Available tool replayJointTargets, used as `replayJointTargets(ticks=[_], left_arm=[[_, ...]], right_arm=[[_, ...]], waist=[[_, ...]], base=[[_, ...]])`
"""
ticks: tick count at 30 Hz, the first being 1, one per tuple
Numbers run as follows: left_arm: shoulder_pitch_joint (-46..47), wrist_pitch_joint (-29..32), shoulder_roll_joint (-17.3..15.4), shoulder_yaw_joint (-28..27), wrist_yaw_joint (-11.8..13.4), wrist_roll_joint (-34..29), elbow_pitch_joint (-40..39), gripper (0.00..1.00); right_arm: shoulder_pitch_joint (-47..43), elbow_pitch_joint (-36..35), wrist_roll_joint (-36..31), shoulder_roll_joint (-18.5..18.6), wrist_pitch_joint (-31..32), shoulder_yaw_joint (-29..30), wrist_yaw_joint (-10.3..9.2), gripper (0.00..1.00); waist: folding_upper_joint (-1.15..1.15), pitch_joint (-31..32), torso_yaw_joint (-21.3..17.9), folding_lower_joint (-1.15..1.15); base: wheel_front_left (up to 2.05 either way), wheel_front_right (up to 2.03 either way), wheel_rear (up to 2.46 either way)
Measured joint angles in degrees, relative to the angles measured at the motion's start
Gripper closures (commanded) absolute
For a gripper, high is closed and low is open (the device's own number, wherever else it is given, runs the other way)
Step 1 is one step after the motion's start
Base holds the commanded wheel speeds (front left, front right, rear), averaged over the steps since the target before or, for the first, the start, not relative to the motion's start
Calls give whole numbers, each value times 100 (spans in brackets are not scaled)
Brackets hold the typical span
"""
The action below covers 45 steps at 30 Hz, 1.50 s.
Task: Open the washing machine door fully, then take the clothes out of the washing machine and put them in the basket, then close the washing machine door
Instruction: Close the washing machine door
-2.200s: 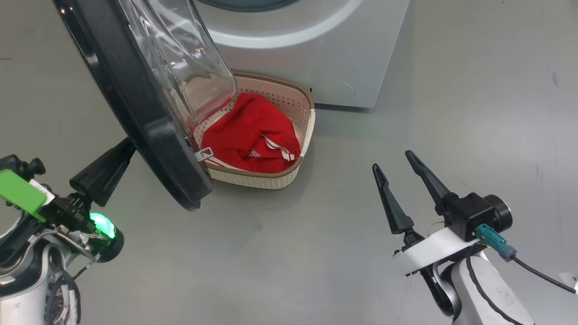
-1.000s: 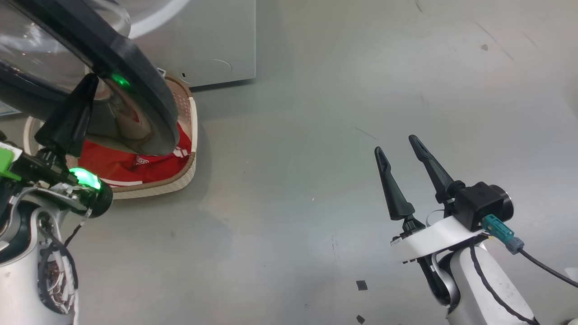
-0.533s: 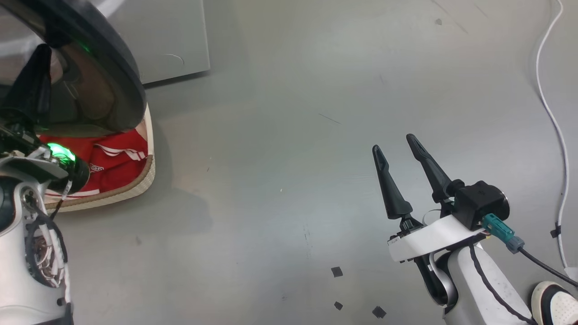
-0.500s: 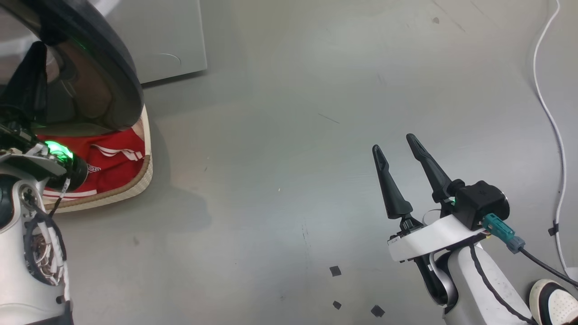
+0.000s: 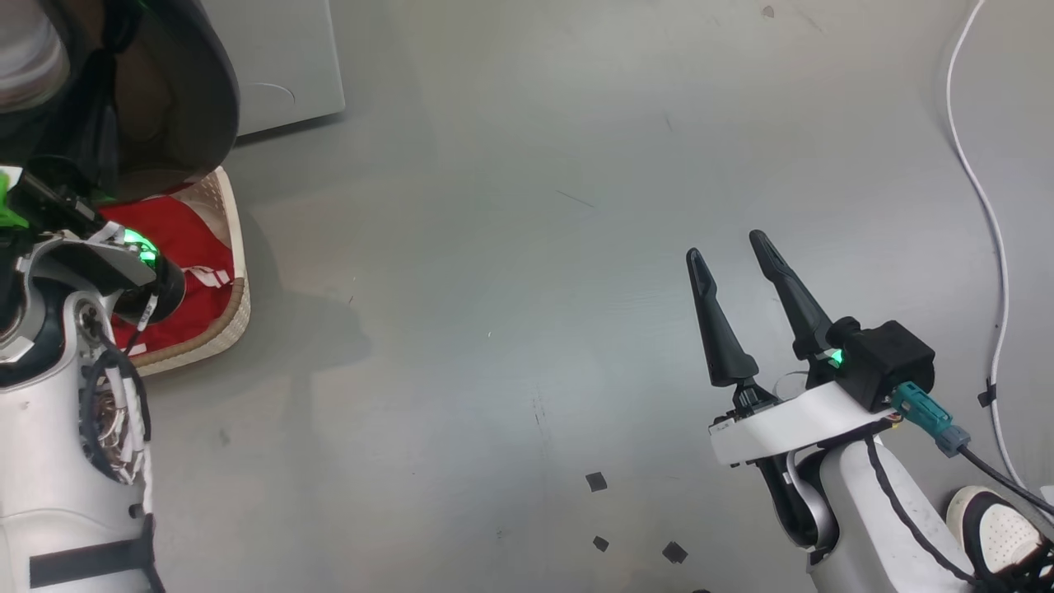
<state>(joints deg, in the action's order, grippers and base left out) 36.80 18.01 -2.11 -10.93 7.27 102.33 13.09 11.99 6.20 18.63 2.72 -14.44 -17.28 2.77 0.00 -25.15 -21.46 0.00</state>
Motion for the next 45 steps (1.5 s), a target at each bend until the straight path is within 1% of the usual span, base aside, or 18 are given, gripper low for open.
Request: replayJointTargets(ticks=[1, 4, 8, 14, 19, 21, 24, 25, 26, 29, 31, 34, 38, 40, 41, 43, 45], left_arm=[[26, 0, 1, 42, 0, 1, 47, 100], [72, 1, 8, 163, -8, 1, 160, 100], [72, 8, 23, 287, -126, -48, 335, 100], [-159, 89, 26, 541, -464, -174, 567, 100], [-635, 222, -12, 1109, -797, -899, 699, 100], [-784, 248, -137, 1335, -994, -1270, 714, 100], [-958, 168, -450, 1669, -1350, -1949, 702, 100], [-1014, 110, -535, 1764, -1418, -2172, 692, 100], [-1073, 41, -610, 1855, -1419, -2391, 680, 100], [-1242, -258, -691, 1952, -1419, -2851, 662, 100], [-1313, -553, -740, 1971, -1419, -3147, 647, 100], [-1369, -948, -911, 2052, -1419, -3706, 570, 100], [-1429, -1514, -1104, 2316, -1419, -4523, 361, 100], [-1451, -1780, -1159, 2428, -1419, -4829, 256, 100], [-1451, -1780, -1159, 2428, -1419, -4829, 256, 100], [-1496, -2054, -1221, 2516, -1419, -5168, 166, 100], [-1587, -2340, -1291, 2525, -1419, -5375, 96, 100]], right_arm=[[14, -7, 0, -1, 0, 20, -42, 0], [46, -23, -2, -2, 0, 86, -60, 0], [48, -43, -19, -2, 0, 152, -75, 0], [60, -40, -135, -4, 0, 325, -74, 0], [75, -41, -199, 5, -1, 492, -67, 0], [74, -38, -223, 53, -1, 553, -63, 0], [72, -25, -266, 131, -1, 619, -34, 0], [70, -19, -267, 151, -1, 635, -32, 0], [67, -13, -269, 169, -1, 650, -31, 0], [34, 10, -327, 232, -1, 692, 11, 0], [18, 14, -366, 270, -1, 714, 12, 0], [-73, 15, -372, 310, -1, 739, 19, 0], [-225, 19, -374, 335, -1, 789, 19, 0], [-275, 16, -375, 346, -1, 837, 19, 0], [-275, 16, -375, 346, -1, 837, 19, 0], [-326, 18, -376, 353, -1, 862, 19, 0], [-342, 16, -394, 349, -1, 858, 20, 0]], waist=[[0, 0, 17, 0], [0, 9, 88, 0], [0, 43, 208, 0], [0, 167, 436, 0], [0, 328, 675, 0], [0, 401, 785, 0], [0, 519, 961, 0], [0, 560, 1021, 0], [0, 603, 1084, 0], [0, 731, 1274, 0], [0, 815, 1404, 0], [0, 937, 1611, 0], [0, 1078, 1894, 0], [0, 1143, 2039, 0], [0, 1143, 2039, 0], [0, 1205, 2177, 0], [0, 1272, 2310, 0]], base=[[0, 0, 0], [0, 0, 0], [0, 0, 0], [0, 0, 0], [0, 0, 0], [0, 0, 0], [0, 0, 0], [0, 0, 0], [0, 0, 0], [0, 0, 0], [0, 0, 0], [0, 0, 0], [0, 0, 0], [0, 0, 0], [0, 0, 0], [0, 0, 0], [0, 0, 0]])
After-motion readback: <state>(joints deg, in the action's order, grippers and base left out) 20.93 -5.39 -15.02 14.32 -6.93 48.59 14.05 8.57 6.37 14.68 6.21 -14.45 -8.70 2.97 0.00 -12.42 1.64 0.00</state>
